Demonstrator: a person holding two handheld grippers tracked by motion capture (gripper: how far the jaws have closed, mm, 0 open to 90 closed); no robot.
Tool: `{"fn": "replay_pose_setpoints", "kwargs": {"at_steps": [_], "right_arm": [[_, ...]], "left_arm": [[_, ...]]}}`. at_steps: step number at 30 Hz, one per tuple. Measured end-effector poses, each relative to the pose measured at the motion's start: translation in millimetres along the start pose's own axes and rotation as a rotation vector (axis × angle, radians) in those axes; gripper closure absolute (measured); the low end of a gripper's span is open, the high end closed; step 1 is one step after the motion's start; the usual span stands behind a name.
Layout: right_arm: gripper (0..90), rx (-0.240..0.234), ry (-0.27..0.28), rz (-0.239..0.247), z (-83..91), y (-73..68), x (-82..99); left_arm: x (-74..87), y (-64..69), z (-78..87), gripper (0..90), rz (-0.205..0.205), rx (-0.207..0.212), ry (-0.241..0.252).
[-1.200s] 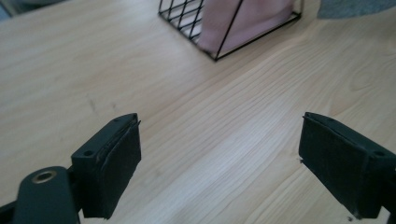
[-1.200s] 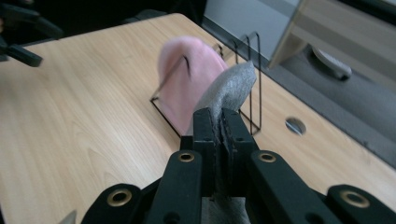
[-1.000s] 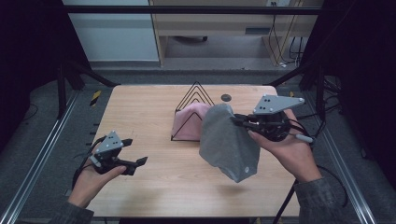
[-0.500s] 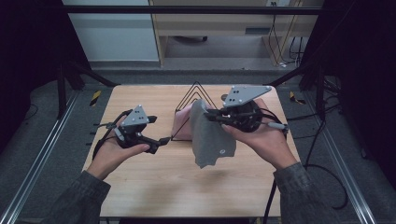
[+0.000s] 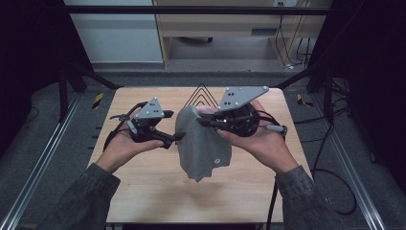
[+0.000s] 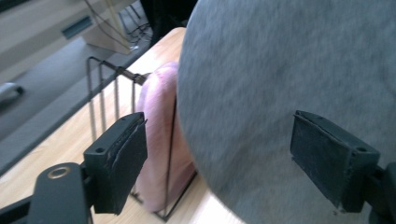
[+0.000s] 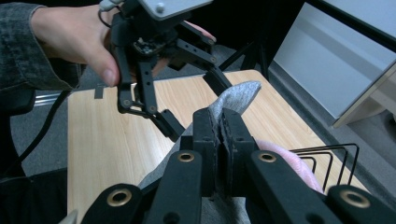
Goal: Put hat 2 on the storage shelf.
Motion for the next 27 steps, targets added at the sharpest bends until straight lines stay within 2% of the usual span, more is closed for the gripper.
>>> {"fn": "replay_pose_setpoints", "kwargs": {"at_steps": [1, 2, 3, 4, 6, 9, 10, 11, 13, 16, 17, 18, 20, 27], "right_arm": [[86.3, -0.003, -0.004, -0.002, -1.7, 0.0, 0.9], [86.3, -0.003, -0.004, -0.002, -1.7, 0.0, 0.9], [86.3, -0.003, -0.007, -0.002, -2.6, 0.1, 1.8], [86.3, -0.004, -0.01, -0.003, -3.7, 0.3, 3.0], [86.3, 0.0, -0.019, -0.011, -6.2, 2.0, 7.6], [86.3, 0.008, -0.028, -0.032, -5.4, 5.9, 16.6], [86.3, 0.019, -0.03, -0.046, -2.1, 9.5, 22.6], [86.2, 0.027, -0.03, -0.054, -0.1, 12.1, 25.5], [86.3, 0.033, -0.031, -0.06, 1.5, 14.4, 27.6], [86.3, 0.066, -0.033, -0.097, 7.5, 25.9, 35.6], [86.2, 0.078, -0.033, -0.109, 9.7, 30.6, 38.5], [86.3, 0.09, -0.037, -0.116, 10.8, 33.5, 40.2], [86.2, 0.098, -0.038, -0.121, 11.3, 35.8, 41.2], [86.2, 0.13, -0.028, -0.143, 13.7, 45.6, 37.7]], "left_arm": [[0.1, 0.1, -3.6, 28.0, -0.005, 0.013, -0.004], [0.0, 0.5, -8.3, 28.0, -0.01, 0.03, 0.002], [-0.1, -0.6, -13.9, 36.4, -0.02, 0.051, -0.006], [-0.8, -2.4, -19.5, 40.7, -0.017, 0.056, -0.015], [-1.7, -2.9, -29.2, 57.2, -0.01, 0.079, -0.012], [-4.0, -1.7, -35.6, 75.5, -0.002, 0.084, -0.006], [-6.3, 0.6, -33.8, 84.2, 0.004, 0.08, -0.009], [-7.2, 1.4, -32.2, 86.8, 0.013, 0.078, -0.008], [-8.4, 2.0, -29.4, 87.9, 0.015, 0.072, -0.008], [-10.9, 2.5, -17.7, 88.1, 0.02, 0.04, -0.023], [-11.9, 2.4, -9.7, 88.2, 0.011, 0.026, -0.039], [-11.9, 2.4, -9.7, 88.2, 0.011, 0.026, -0.039], [-13.6, 1.6, -2.3, 88.2, 0.005, 0.006, -0.048], [-28.8, -1.6, 18.2, 88.4, 0.0, -0.021, -0.033]]}}
Point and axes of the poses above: each handheld gripper's, and its own axes: z roughly backward along the jaws, x roughly out of its underside, y roughly to its right, the point moved 7 cm from there along -z, roughly forward along the jaws, and after that the axes turned 9 degrees about x, right-handed, at the moved point
